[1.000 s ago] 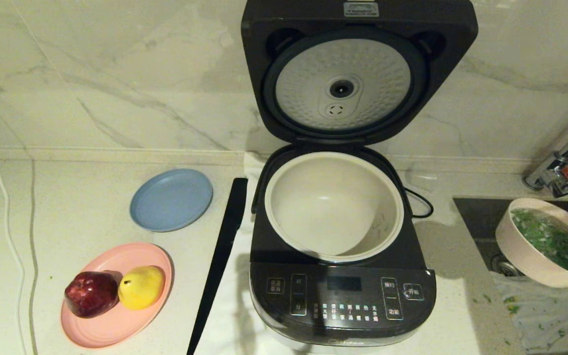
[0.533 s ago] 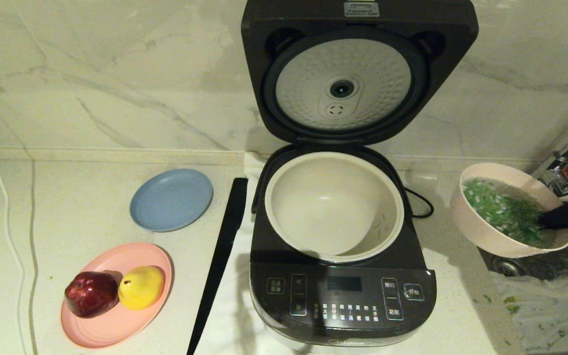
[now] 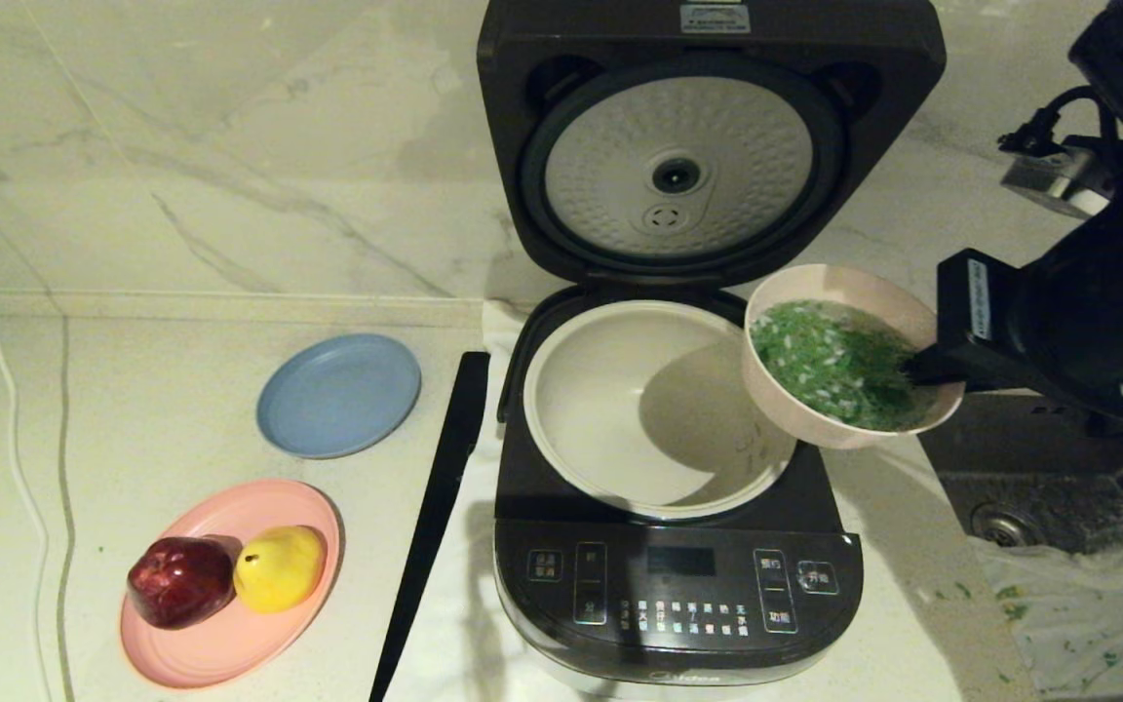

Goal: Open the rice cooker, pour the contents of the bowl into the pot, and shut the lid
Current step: Pour the water from the bowl into the rice cooker

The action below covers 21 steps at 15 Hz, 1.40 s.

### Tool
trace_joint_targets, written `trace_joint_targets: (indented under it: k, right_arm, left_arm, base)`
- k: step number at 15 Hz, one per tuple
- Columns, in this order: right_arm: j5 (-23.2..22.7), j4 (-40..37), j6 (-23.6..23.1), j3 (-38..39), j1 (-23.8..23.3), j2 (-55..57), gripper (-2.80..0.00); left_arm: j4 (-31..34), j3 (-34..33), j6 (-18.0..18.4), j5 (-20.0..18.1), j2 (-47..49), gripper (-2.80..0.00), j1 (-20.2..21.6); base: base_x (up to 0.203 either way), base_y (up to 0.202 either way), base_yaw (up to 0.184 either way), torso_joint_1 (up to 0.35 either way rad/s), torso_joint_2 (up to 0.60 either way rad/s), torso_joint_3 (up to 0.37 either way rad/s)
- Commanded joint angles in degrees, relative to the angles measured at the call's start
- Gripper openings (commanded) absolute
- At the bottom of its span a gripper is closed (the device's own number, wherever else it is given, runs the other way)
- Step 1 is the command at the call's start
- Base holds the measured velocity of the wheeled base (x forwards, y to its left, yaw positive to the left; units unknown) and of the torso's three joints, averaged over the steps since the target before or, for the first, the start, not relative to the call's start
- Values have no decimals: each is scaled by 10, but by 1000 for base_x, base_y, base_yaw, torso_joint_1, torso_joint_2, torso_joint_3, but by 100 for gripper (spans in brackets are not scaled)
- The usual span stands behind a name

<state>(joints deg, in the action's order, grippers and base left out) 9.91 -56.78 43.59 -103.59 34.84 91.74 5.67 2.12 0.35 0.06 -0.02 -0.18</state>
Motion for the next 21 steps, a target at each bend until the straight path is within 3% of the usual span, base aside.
trace_joint_targets:
  k: [1, 5, 14, 21]
  right_arm:
    - [11, -3, 3, -41, 26, 57, -280]
    - [20, 15, 4, -69, 40, 108, -280]
    - [54, 135, -4, -70, 47, 180, -280]
    - [142, 182, -26, -67, 52, 200, -280]
  left_arm:
    - [0, 0, 0, 0, -1, -280, 0]
    - [0, 0, 0, 0, -1, -280, 0]
    - [0, 0, 0, 0, -1, -280, 0]
    - [0, 0, 0, 0, -1, -280, 0]
  base:
    - [0, 0, 0, 0, 0, 0]
    - [0, 0, 0, 0, 0, 0]
    - [0, 0, 0, 0, 0, 0]
    - [0, 0, 0, 0, 0, 0]
